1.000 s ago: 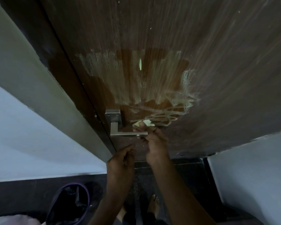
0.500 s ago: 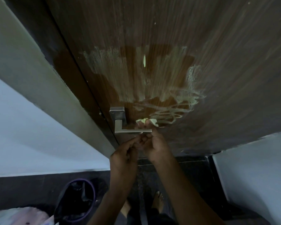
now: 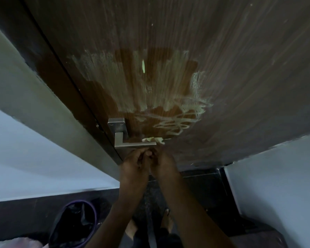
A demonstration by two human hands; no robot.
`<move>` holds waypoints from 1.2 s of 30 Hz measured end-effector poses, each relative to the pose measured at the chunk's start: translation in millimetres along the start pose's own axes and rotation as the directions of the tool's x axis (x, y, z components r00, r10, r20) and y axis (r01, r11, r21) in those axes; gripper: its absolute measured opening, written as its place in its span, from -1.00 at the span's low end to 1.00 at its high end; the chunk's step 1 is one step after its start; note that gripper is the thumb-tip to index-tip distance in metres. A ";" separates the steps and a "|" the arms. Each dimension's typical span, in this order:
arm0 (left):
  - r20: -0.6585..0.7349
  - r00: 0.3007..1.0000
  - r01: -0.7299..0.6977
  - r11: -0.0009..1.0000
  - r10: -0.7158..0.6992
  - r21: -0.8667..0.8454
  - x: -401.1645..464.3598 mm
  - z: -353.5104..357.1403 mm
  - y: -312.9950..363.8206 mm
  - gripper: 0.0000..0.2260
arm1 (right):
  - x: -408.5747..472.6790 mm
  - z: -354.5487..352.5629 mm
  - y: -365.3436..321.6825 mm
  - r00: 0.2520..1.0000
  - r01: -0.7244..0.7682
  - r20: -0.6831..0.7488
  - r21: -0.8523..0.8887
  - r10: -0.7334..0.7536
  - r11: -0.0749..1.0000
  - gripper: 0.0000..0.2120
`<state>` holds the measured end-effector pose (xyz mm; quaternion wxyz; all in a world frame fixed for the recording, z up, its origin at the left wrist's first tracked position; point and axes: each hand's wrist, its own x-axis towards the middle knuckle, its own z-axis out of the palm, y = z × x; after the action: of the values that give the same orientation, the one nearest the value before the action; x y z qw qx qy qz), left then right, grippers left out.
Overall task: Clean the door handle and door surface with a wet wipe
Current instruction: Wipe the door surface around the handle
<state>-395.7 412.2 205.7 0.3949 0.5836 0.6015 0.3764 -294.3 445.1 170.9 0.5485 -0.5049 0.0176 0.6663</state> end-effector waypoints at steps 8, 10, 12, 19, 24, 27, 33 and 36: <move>0.028 1.000 -0.010 0.999 0.009 0.041 -5.3 2.2 1.6 -0.77 | 5.2 -35.8 -31.4 0.947 0.243 -0.230 0.063 -0.223 0.968 -0.93; 0.040 0.998 -0.046 0.998 0.044 0.037 -7.5 2.7 3.2 -0.76 | 6.4 -26.1 -16.5 0.966 0.185 -0.182 -0.017 -0.185 0.983 -0.90; 0.052 0.995 -0.089 0.996 0.088 0.015 -9.3 4.2 6.8 -0.76 | 6.8 -14.5 -3.1 0.978 0.146 -0.118 -0.184 -0.169 0.972 -0.83; 0.070 0.982 -0.182 0.978 0.176 0.097 -8.1 0.4 7.9 -0.73 | -3.2 -21.7 -35.7 0.765 0.530 -0.300 -0.211 -0.571 0.821 -0.88; 0.052 0.978 -0.203 0.977 0.200 0.068 -9.7 -1.9 12.2 -0.77 | -6.0 -7.8 -11.8 0.810 0.487 -0.238 -0.237 -0.536 0.841 -0.80; 0.039 0.979 -0.204 0.976 0.202 0.073 -9.0 -4.7 15.8 -0.83 | -4.4 -7.7 -14.1 0.722 0.576 -0.244 -0.306 -0.647 0.758 -0.79; -0.001 0.988 -0.153 0.988 0.153 0.026 -2.1 -5.0 21.0 -0.81 | 2.5 -20.7 -23.0 0.574 0.573 -0.173 -0.613 -0.800 0.544 -0.78; -0.005 0.993 -0.122 0.992 0.122 -0.016 -2.1 -3.3 21.6 -0.88 | 8.0 -23.4 -4.8 0.661 0.491 -0.041 -0.732 -0.750 0.472 -0.93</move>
<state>-390.0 410.9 226.8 0.3745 0.6152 0.5625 0.4060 -274.6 439.2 156.5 0.5230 -0.7465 -0.3100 0.2704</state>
